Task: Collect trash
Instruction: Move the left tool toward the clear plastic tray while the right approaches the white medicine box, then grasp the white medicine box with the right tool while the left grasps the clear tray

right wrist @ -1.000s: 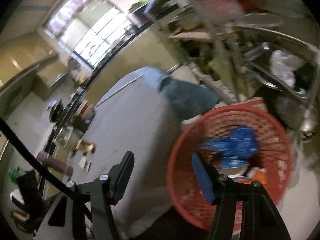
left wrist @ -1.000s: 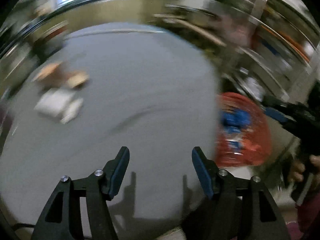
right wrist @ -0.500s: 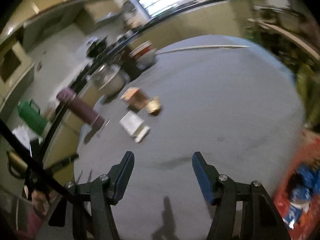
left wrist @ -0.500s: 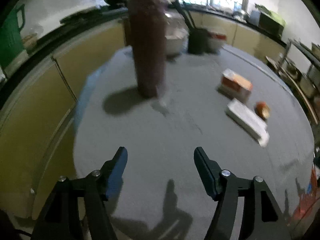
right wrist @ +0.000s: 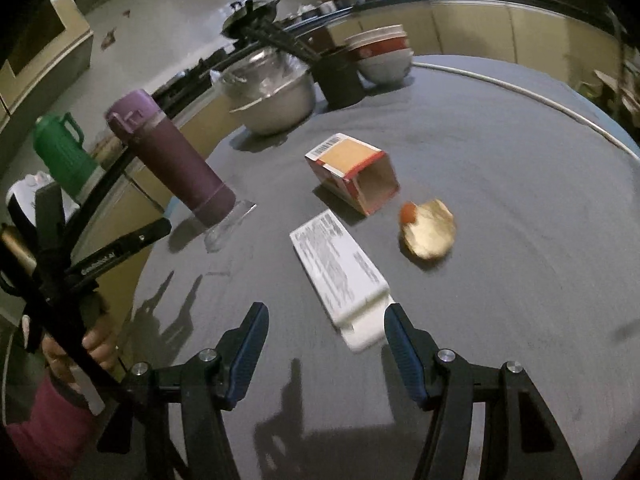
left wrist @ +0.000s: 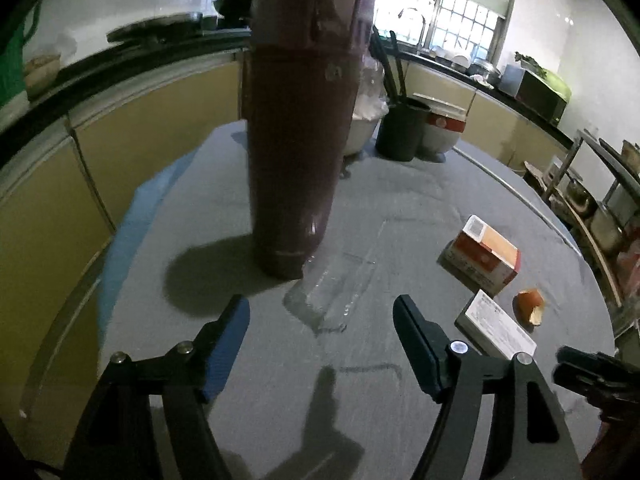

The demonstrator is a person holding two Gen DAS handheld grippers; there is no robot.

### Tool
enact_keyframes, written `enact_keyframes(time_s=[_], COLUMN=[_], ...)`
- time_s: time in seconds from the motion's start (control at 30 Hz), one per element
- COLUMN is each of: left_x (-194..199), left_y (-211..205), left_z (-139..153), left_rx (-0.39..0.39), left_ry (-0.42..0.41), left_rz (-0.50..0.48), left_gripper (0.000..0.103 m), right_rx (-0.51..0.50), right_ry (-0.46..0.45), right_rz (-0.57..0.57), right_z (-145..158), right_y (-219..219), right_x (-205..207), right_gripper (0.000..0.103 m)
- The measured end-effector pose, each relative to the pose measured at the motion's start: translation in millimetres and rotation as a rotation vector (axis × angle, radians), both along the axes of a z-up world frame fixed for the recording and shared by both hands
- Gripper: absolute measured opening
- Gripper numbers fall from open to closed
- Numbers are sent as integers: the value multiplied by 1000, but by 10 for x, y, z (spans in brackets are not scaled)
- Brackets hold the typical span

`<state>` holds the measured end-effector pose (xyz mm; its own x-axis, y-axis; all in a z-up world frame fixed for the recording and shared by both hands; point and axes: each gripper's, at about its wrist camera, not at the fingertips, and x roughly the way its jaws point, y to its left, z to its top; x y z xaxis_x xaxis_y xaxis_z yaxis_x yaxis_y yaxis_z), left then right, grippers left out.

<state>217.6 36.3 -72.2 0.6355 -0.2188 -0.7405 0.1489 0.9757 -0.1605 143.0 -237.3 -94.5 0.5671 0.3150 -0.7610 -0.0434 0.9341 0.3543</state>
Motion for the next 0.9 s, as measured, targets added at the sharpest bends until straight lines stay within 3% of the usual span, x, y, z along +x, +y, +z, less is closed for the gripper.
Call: enact_keyframes(time_s=[0.2, 0.43, 0.53, 0.57, 0.7, 0.8, 0.9], left_x=[154, 323, 320, 312, 278, 210, 5], left_y=[-48, -75, -128, -150, -237, -316, -403], left_z=[-206, -381, -387, -388, -423, -436, -376], left_rx=[-33, -81, -86, -87, -83, -73, -48], left_ry=[-9, 20, 10, 2, 17, 15, -23], left_rz=[18, 51, 37, 31, -7, -52, -123], left_gripper=[75, 75, 74, 65, 27, 11, 10], right_rx=[-61, -114, -198, -209, -208, -206, -175], right_ry=[41, -1, -10, -13, -18, -15, 0], right_rz=[41, 53, 85, 92, 102, 101, 94], right_z=[-178, -179, -185, -186, -168, -176, -176], right_y=[123, 198, 288, 308, 333, 308, 274], right_x=[279, 387, 382, 382, 332, 276, 207], right_gripper=[64, 64, 64, 63, 41, 39, 39])
